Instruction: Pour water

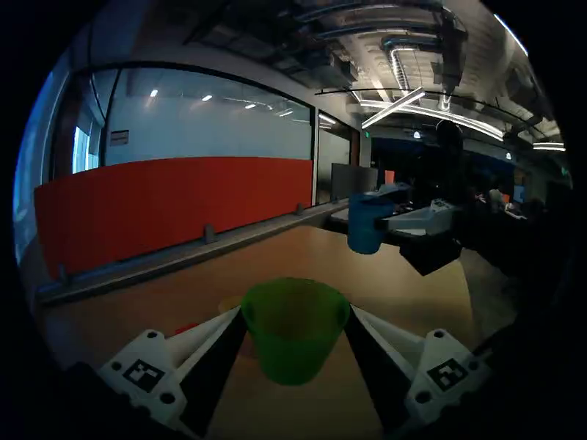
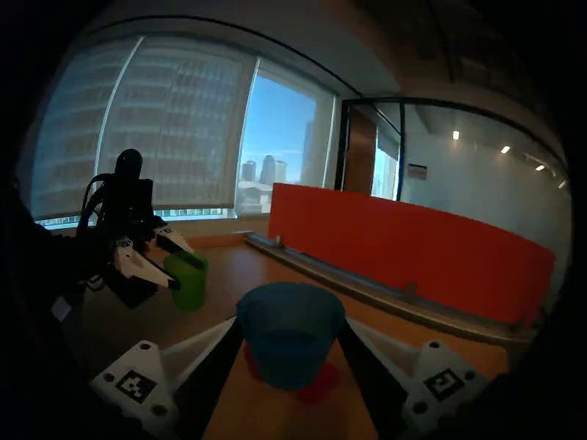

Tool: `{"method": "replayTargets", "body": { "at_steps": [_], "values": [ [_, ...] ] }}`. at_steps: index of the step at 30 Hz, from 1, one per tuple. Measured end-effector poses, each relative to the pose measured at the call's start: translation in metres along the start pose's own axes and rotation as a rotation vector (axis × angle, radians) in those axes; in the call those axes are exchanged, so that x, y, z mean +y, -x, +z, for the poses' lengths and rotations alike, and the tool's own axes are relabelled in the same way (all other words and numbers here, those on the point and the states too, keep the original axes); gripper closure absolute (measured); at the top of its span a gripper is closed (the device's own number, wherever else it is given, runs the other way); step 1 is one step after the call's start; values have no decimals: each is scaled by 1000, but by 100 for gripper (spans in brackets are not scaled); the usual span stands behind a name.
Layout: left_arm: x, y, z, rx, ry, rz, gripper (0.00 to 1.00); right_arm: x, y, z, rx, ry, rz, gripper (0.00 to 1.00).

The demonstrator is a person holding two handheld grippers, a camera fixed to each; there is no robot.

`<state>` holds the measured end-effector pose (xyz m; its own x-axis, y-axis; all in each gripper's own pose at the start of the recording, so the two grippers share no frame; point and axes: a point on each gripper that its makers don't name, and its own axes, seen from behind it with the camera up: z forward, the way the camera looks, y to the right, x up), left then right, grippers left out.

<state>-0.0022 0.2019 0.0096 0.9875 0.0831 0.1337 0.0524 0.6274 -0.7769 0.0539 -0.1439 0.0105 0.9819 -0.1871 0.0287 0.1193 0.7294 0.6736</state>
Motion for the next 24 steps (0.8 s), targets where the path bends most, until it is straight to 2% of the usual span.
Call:
{"method": "replayTargets", "body": {
  "at_steps": [7, 15, 24],
  "values": [
    [10, -18, -3, 61, 22, -25, 11, -5, -6, 0, 2, -5, -7, 10],
    [13, -22, -3, 73, 17, -5, 12, -8, -6, -2, -2, -11, -10, 10],
    [20, -26, -4, 93, 39, -29, 12, -12, -15, 1, 10, -20, -11, 10]
  ]
}}
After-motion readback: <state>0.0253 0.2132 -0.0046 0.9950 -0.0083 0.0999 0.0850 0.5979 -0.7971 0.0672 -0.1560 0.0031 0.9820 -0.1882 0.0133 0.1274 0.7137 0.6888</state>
